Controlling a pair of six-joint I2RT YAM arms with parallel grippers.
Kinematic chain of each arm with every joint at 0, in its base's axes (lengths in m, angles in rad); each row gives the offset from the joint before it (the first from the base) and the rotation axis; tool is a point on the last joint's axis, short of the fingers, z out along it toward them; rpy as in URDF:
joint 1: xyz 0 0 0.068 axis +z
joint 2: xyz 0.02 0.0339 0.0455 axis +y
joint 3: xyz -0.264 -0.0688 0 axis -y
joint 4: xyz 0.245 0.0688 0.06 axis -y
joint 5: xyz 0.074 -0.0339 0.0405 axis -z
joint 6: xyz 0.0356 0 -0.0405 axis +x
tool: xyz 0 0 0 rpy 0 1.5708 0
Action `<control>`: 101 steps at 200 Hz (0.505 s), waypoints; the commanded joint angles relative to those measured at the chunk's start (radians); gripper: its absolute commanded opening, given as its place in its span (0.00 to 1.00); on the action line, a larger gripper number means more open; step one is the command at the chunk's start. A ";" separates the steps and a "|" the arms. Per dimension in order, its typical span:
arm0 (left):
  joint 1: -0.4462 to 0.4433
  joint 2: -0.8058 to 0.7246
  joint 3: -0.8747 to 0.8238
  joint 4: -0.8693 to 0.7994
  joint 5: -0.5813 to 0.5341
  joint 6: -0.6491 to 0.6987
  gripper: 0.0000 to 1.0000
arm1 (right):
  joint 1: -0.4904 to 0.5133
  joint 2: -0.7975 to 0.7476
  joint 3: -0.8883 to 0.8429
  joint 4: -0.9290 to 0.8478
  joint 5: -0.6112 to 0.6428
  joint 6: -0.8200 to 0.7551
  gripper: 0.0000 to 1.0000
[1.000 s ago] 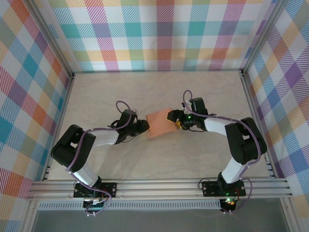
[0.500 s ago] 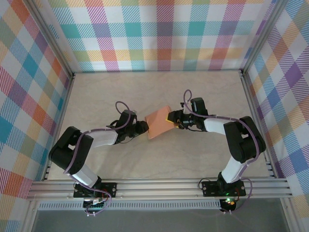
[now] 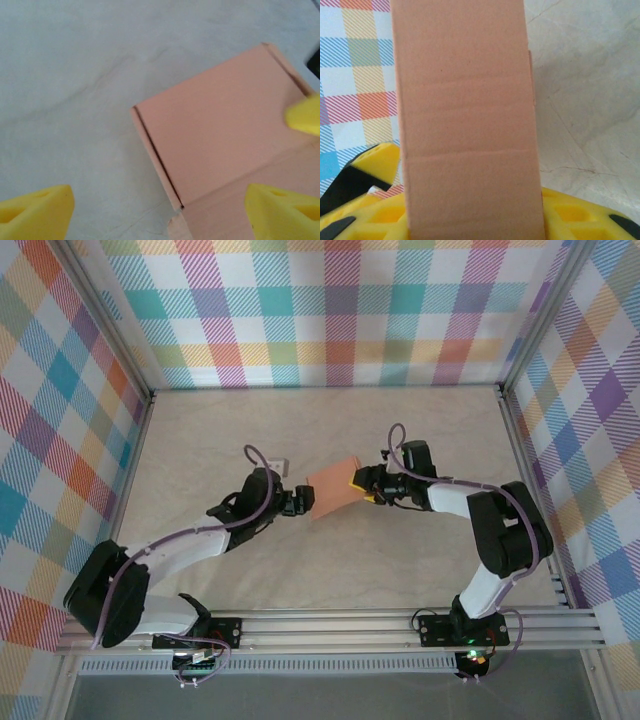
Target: Fold the paper box
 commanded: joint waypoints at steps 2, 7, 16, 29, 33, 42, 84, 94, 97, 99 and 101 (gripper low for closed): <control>-0.079 -0.040 -0.038 0.120 -0.167 0.368 0.91 | -0.026 -0.060 -0.007 0.002 -0.021 0.029 0.46; -0.102 -0.043 -0.050 0.146 -0.184 0.432 0.91 | -0.030 -0.066 -0.006 -0.003 -0.020 0.033 0.46; -0.144 -0.043 -0.064 0.184 -0.222 0.553 0.92 | -0.038 -0.077 -0.004 -0.007 -0.026 0.039 0.46; -0.207 -0.029 -0.082 0.241 -0.283 0.706 0.92 | -0.047 -0.093 -0.005 -0.008 -0.035 0.052 0.46; -0.225 -0.020 -0.086 0.260 -0.305 0.748 0.92 | -0.049 -0.100 -0.006 -0.009 -0.038 0.056 0.46; -0.260 0.000 -0.094 0.298 -0.349 0.832 0.92 | -0.054 -0.112 -0.005 -0.012 -0.045 0.063 0.46; -0.338 0.135 -0.126 0.529 -0.522 1.067 0.93 | -0.071 -0.167 -0.015 -0.009 -0.069 0.107 0.46; -0.347 0.169 -0.132 0.599 -0.565 1.106 0.93 | -0.074 -0.177 -0.018 -0.008 -0.075 0.117 0.46; -0.350 0.180 -0.134 0.626 -0.577 1.121 0.93 | -0.074 -0.181 -0.017 -0.008 -0.076 0.120 0.46; -0.351 0.188 -0.134 0.642 -0.583 1.130 0.93 | -0.075 -0.182 -0.018 -0.008 -0.077 0.123 0.46; -0.353 0.196 -0.136 0.656 -0.588 1.138 0.93 | -0.075 -0.184 -0.018 -0.007 -0.078 0.125 0.46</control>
